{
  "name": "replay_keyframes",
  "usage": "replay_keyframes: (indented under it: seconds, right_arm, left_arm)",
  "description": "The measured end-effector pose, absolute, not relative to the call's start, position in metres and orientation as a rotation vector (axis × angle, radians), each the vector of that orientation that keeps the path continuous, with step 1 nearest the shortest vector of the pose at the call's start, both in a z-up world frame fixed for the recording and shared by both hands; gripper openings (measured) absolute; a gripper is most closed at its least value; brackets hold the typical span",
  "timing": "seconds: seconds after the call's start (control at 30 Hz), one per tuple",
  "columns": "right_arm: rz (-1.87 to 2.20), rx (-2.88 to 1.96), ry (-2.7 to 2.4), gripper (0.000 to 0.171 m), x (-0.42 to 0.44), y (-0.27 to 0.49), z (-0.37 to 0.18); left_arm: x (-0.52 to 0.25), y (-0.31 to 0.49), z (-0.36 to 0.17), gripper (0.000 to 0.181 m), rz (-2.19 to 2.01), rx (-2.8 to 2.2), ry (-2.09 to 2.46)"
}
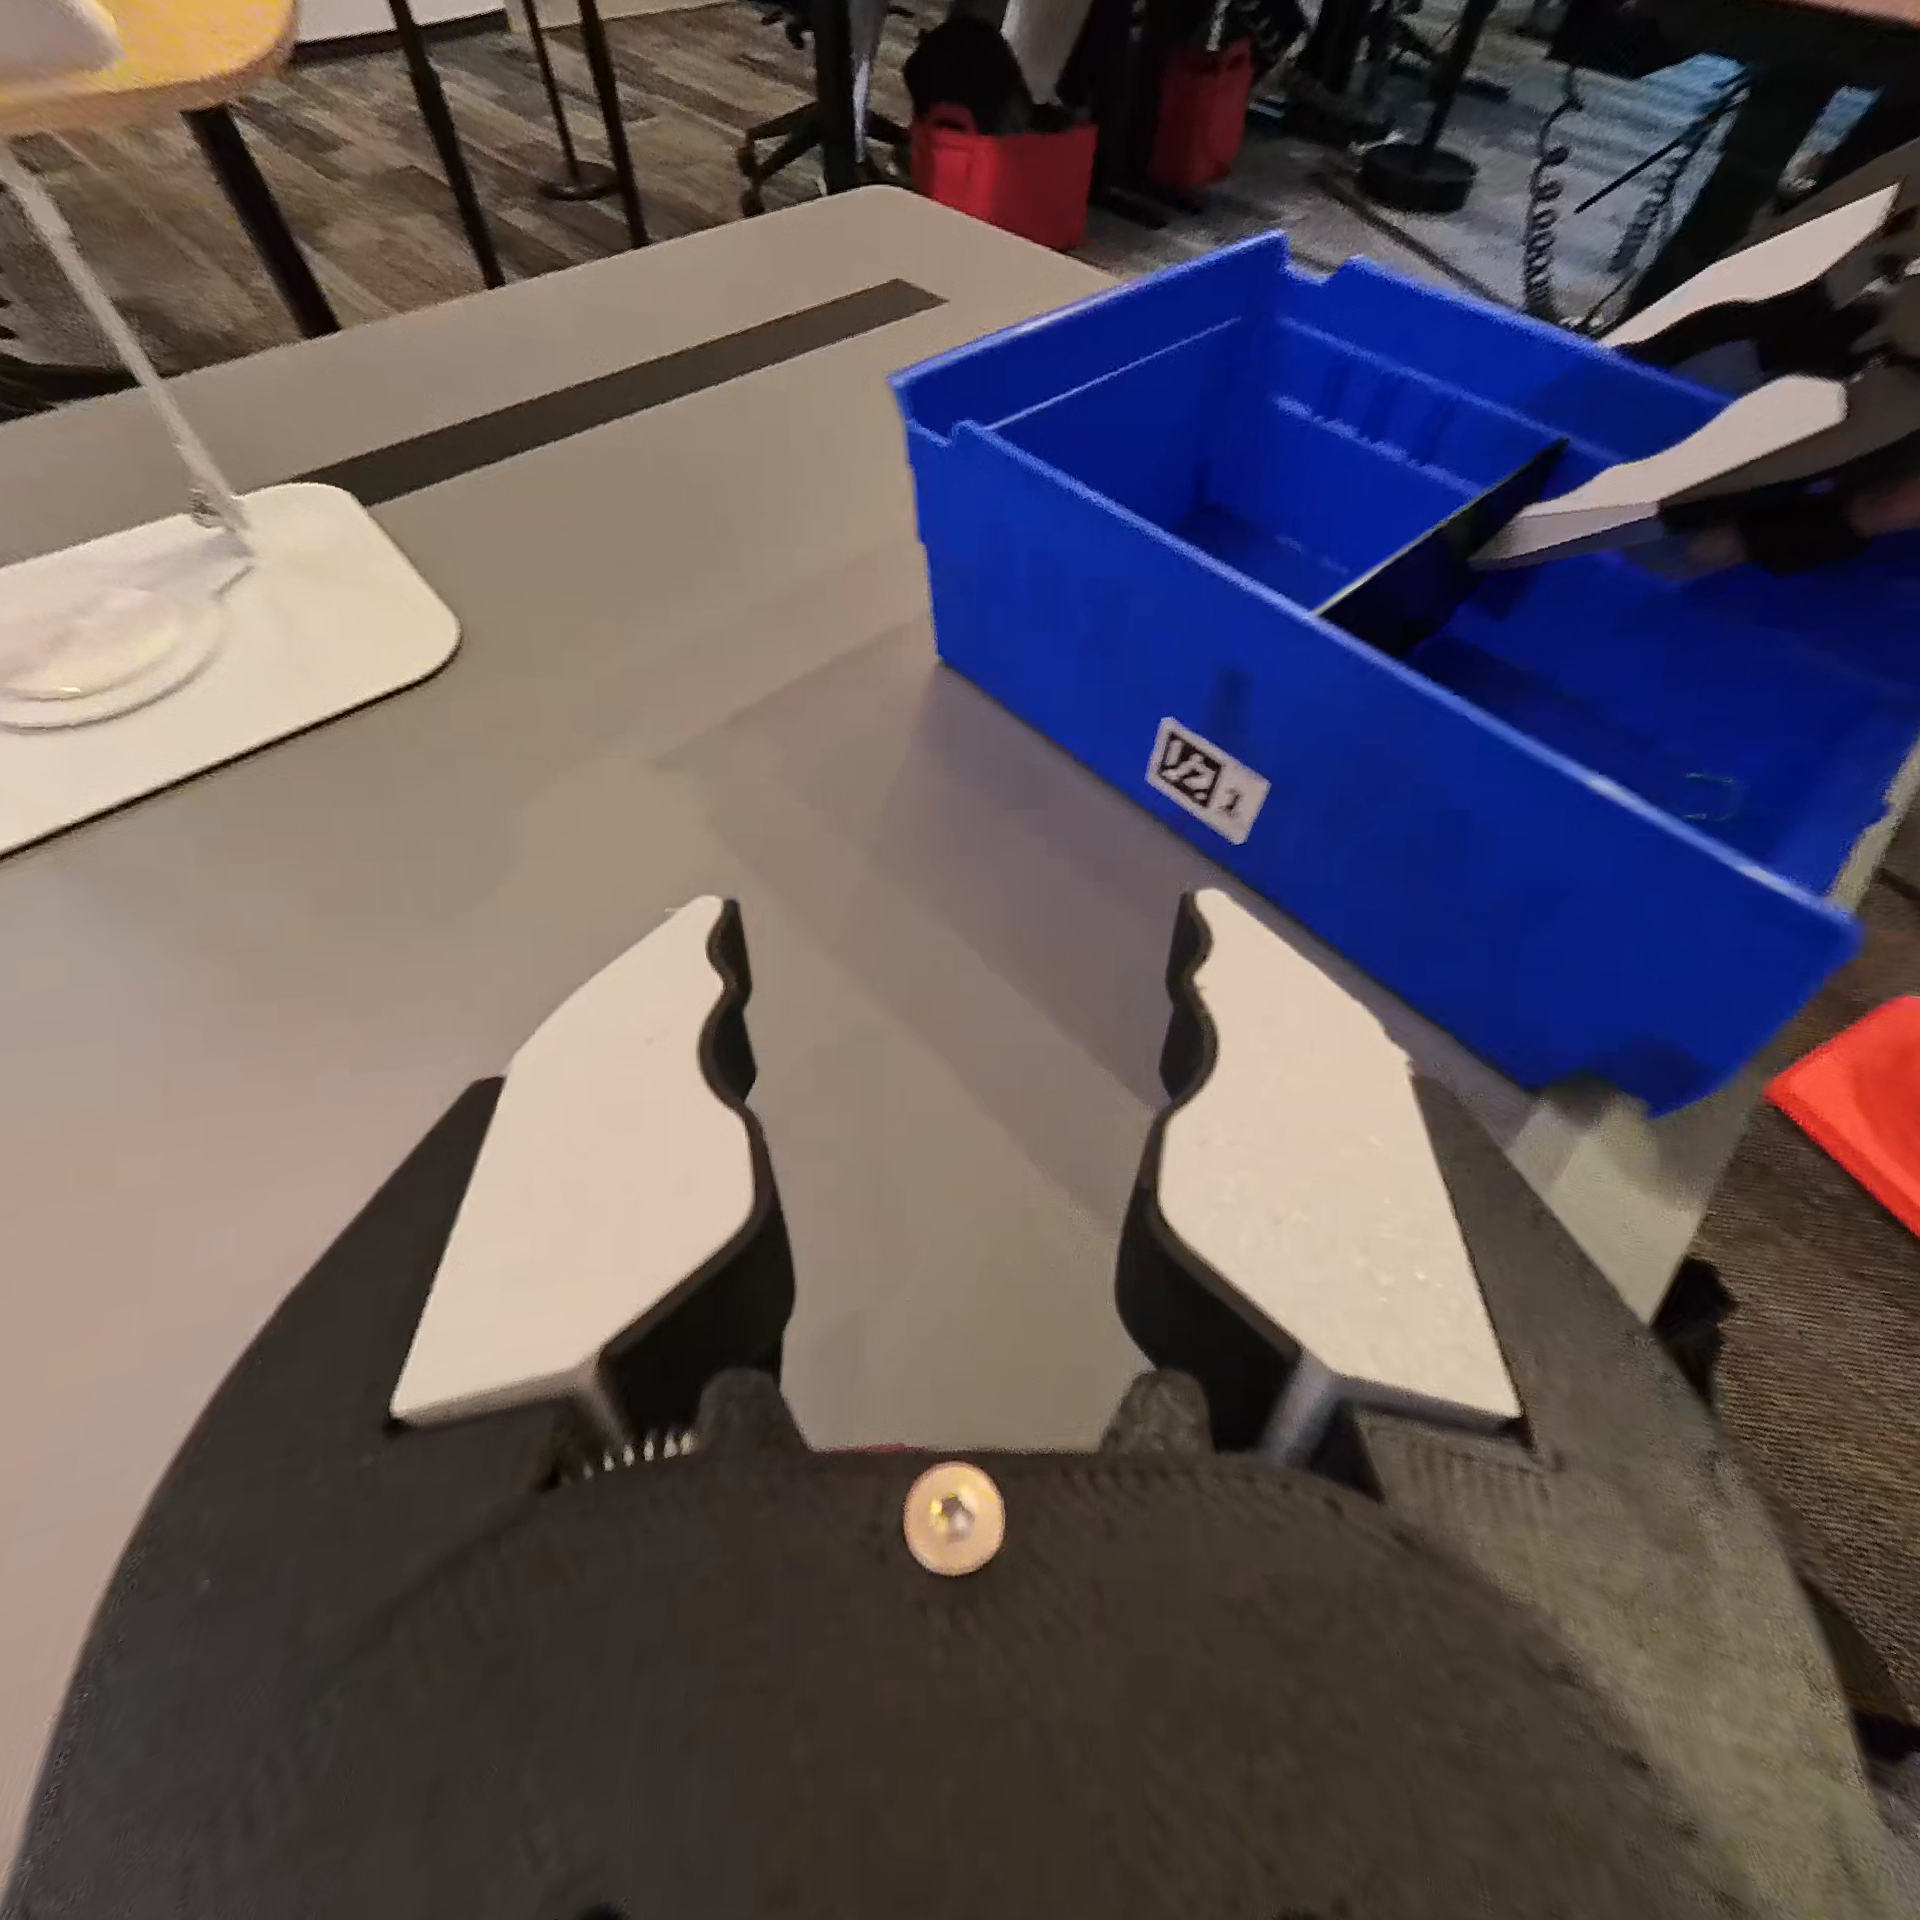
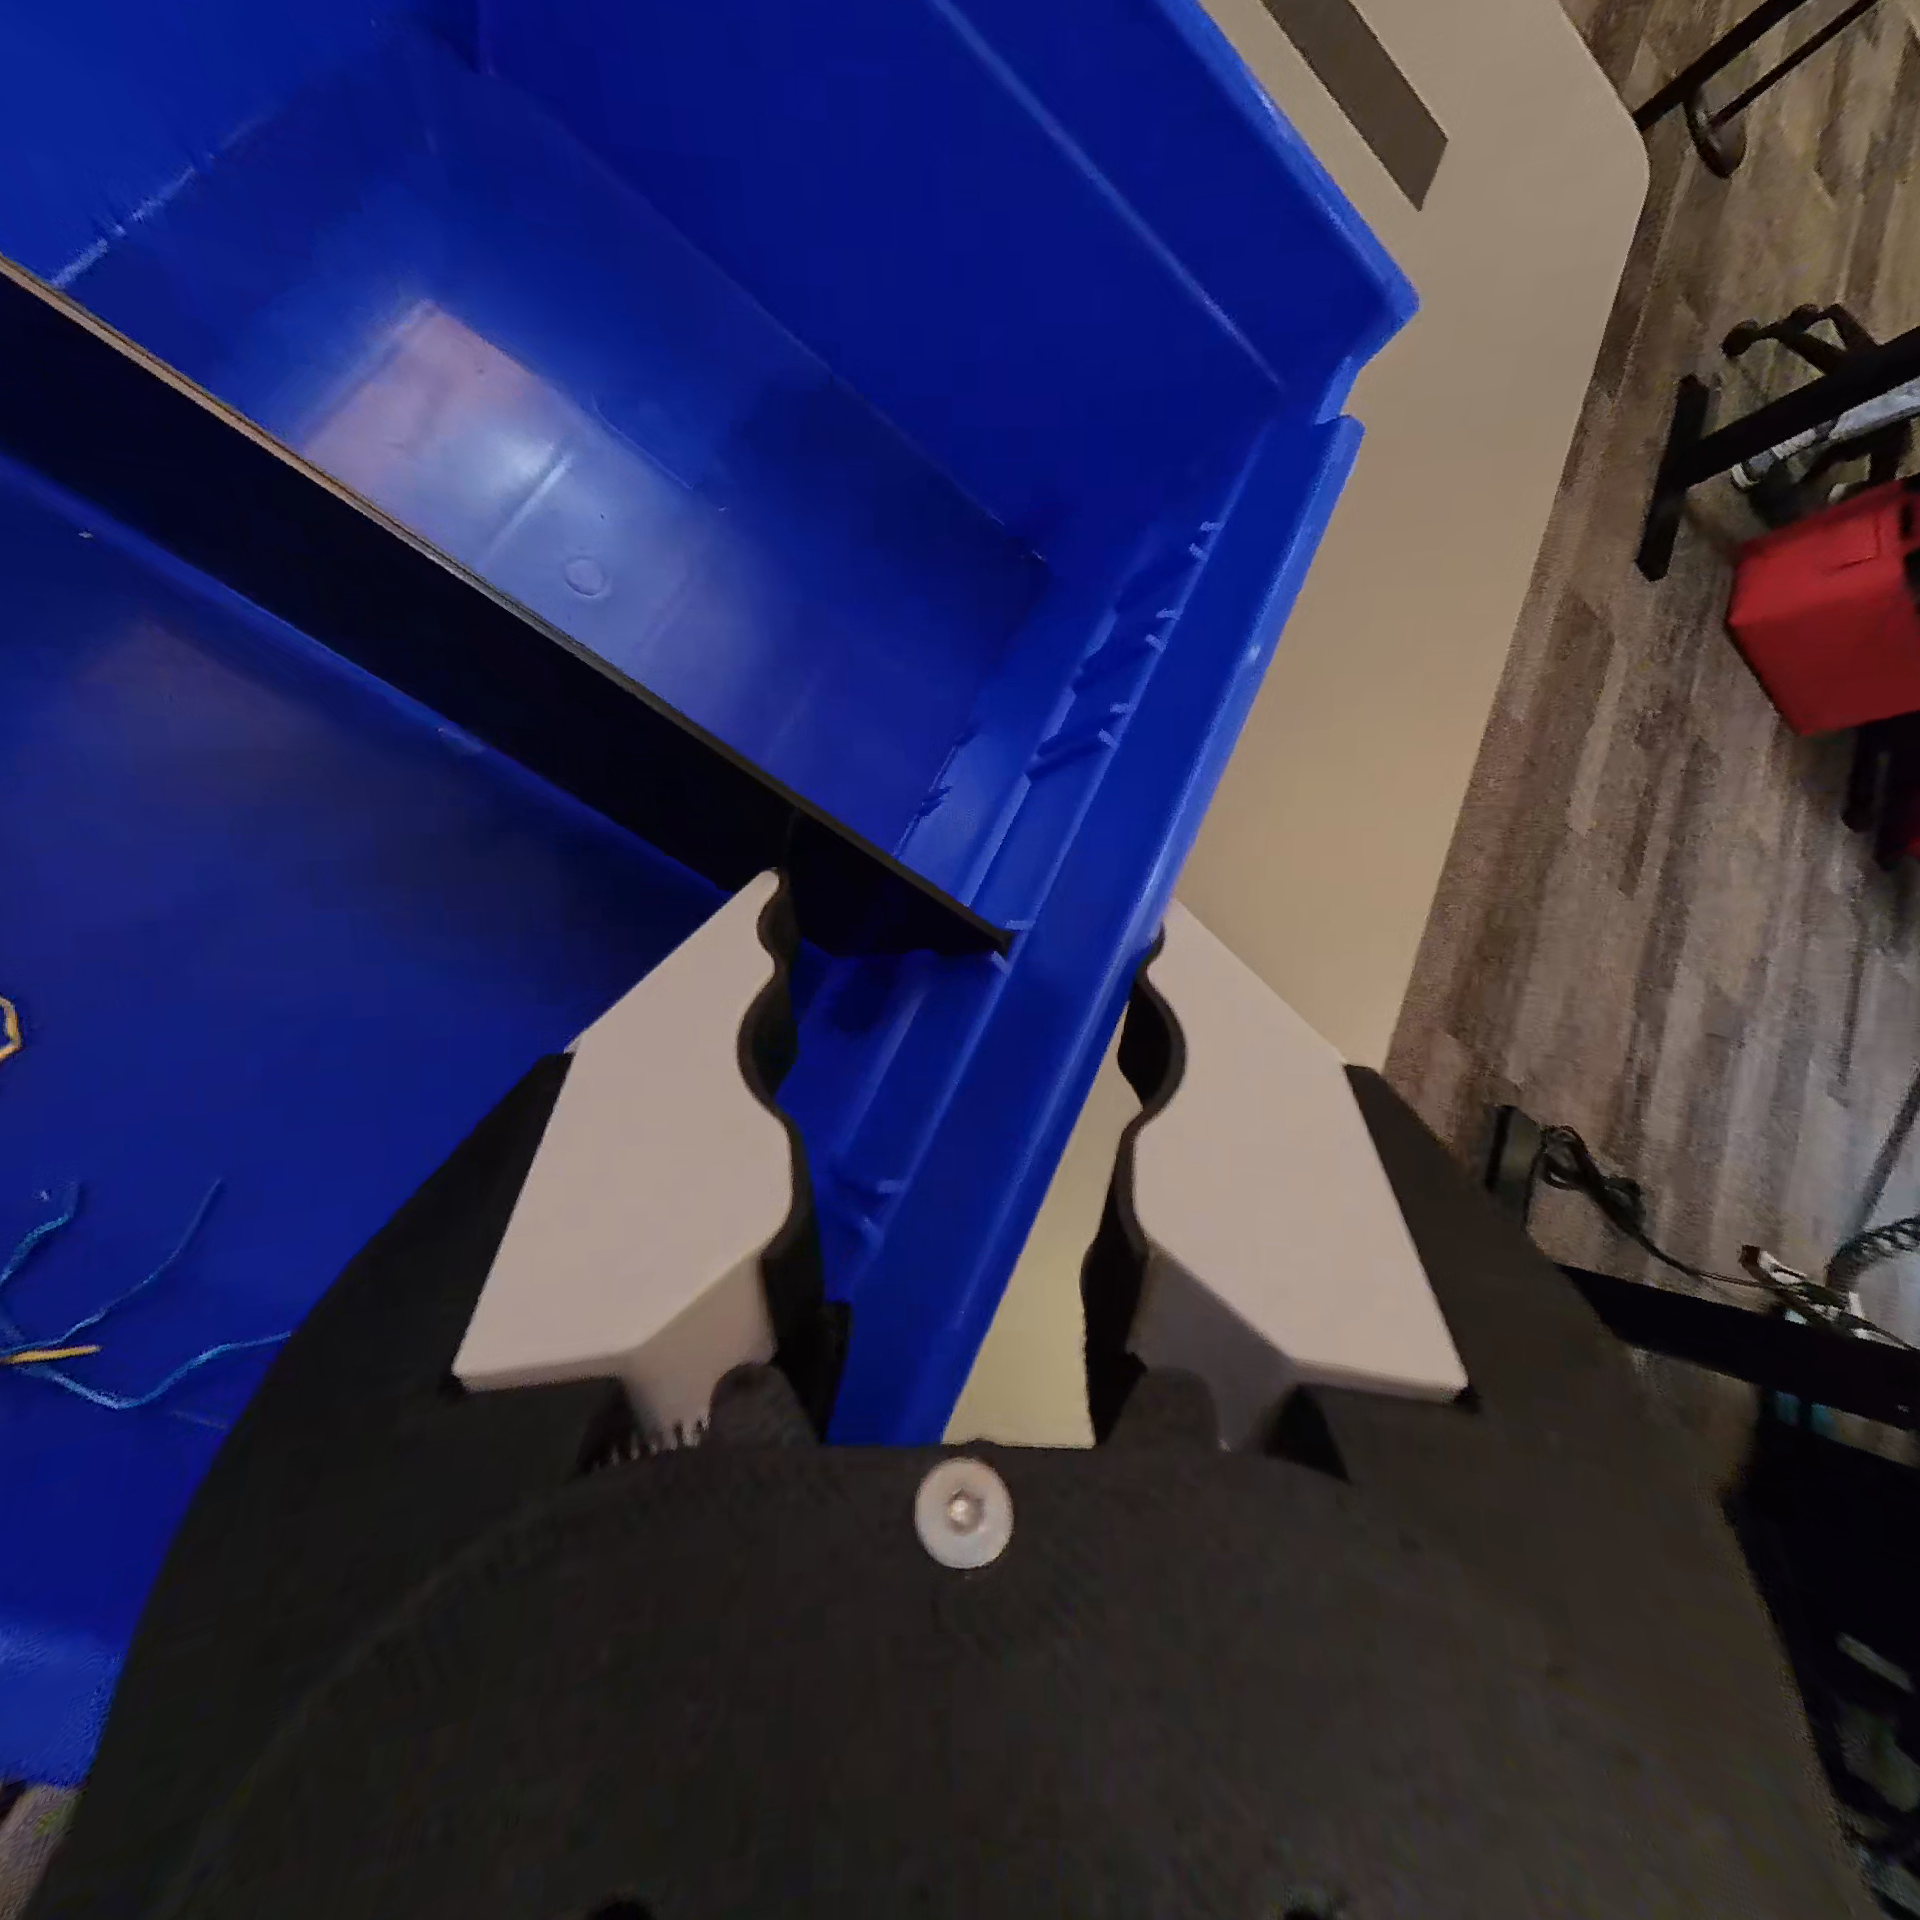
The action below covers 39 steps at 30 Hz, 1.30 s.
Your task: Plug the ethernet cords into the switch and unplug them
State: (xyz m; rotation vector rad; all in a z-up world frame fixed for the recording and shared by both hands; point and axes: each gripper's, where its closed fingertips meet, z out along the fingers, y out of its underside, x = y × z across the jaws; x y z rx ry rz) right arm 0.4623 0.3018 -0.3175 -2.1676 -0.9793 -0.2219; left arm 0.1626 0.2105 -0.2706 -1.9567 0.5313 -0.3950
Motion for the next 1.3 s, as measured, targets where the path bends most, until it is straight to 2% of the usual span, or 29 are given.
replay_keyframes:
  seconds: [0.27, 0.37, 0.47, 0.57, 0.77, 0.9, 1.0, 1.3]
  right_arm:
    - [-0.245, -2.175, -0.992, 0.061, 0.474, 0.306, -0.318]
    - [-0.355, -2.138, -1.006, 0.074, 0.482, 0.308, -0.311]
    - [-0.444, -2.045, -0.992, 0.079, 0.484, 0.310, -0.288]
    - [-0.452, -1.927, -0.973, 0.072, 0.473, 0.306, -0.255]
    - [-0.486, -1.784, -0.944, 0.067, 0.449, 0.292, -0.204]
    - [-0.380, -1.720, -0.985, 0.064, 0.412, 0.279, -0.189]
    - [-0.365, -1.660, -1.067, 0.067, 0.381, 0.269, -0.187]
    - [-0.231, -1.510, -1.229, 0.065, 0.287, 0.235, -0.182]
  left_arm:
    - [0.149, 0.217, -0.262, 0.078, -0.350, -1.940, 0.515]
    - [0.140, 0.217, -0.251, 0.079, -0.327, -1.911, 0.514]
    - [0.116, 0.216, -0.226, 0.078, -0.253, -1.841, 0.520]
    - [0.057, 0.219, -0.192, 0.067, -0.085, -1.790, 0.531]
    - [-0.116, 0.225, -0.141, 0.061, 0.310, -1.836, 0.608]
    - [-0.212, 0.218, -0.161, 0.064, 0.525, -2.034, 0.801]
    - [-0.267, 0.212, -0.201, 0.067, 0.634, -2.213, 0.986]
    - [-0.296, 0.207, -0.296, 0.063, 0.357, -2.470, 1.435]
